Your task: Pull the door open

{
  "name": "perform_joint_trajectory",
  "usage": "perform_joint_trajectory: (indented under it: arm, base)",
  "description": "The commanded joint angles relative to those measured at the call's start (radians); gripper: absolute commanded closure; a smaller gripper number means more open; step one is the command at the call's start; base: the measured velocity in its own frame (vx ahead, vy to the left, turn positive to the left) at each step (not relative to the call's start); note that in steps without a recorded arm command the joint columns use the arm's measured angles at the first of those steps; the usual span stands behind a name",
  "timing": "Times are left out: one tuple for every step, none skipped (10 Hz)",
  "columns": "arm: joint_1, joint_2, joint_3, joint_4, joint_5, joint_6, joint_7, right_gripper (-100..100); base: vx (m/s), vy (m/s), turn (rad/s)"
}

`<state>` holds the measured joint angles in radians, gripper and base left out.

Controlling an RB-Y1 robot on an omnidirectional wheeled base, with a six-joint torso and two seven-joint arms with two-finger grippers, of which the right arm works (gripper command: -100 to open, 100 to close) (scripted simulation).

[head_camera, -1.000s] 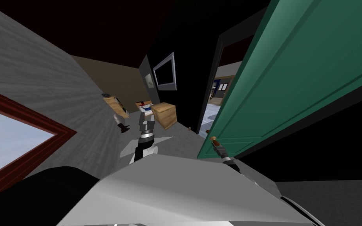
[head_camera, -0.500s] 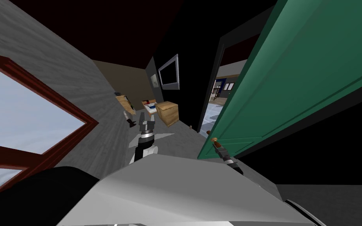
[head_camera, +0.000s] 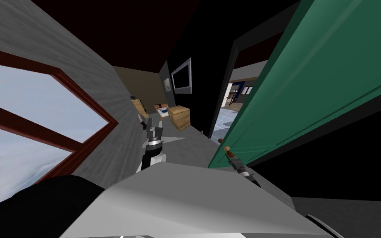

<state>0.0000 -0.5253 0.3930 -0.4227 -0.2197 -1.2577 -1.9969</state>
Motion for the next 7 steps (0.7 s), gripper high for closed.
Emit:
perform_joint_trajectory:
  arm:
    - [0.000,0.000,0.000,0.000,0.000,0.000,0.000,100]
    - [0.004,-0.001,0.005,0.007,0.003,-0.012,-0.003,100]
    - [0.006,-0.003,0.006,0.010,0.004,-0.019,-0.005,100]
    - [0.007,-0.004,0.009,0.014,0.005,-0.027,-0.007,100]
    - [0.009,-0.006,0.011,0.019,0.006,-0.036,-0.009,100]
    - [0.011,-0.008,0.013,0.023,0.008,-0.046,-0.011,100]
    - [0.013,-0.010,0.016,0.028,0.009,-0.056,-0.013,100]
  base:
    - [-0.078,-0.029,0.020]
    - [-0.118,-0.048,0.126]
    - [-0.179,-0.079,0.172]
    - [-0.213,-0.110,0.170]
    - [-0.209,-0.088,0.171]
    - [-0.212,-0.104,0.145]
    - [-0.217,-0.116,0.164]
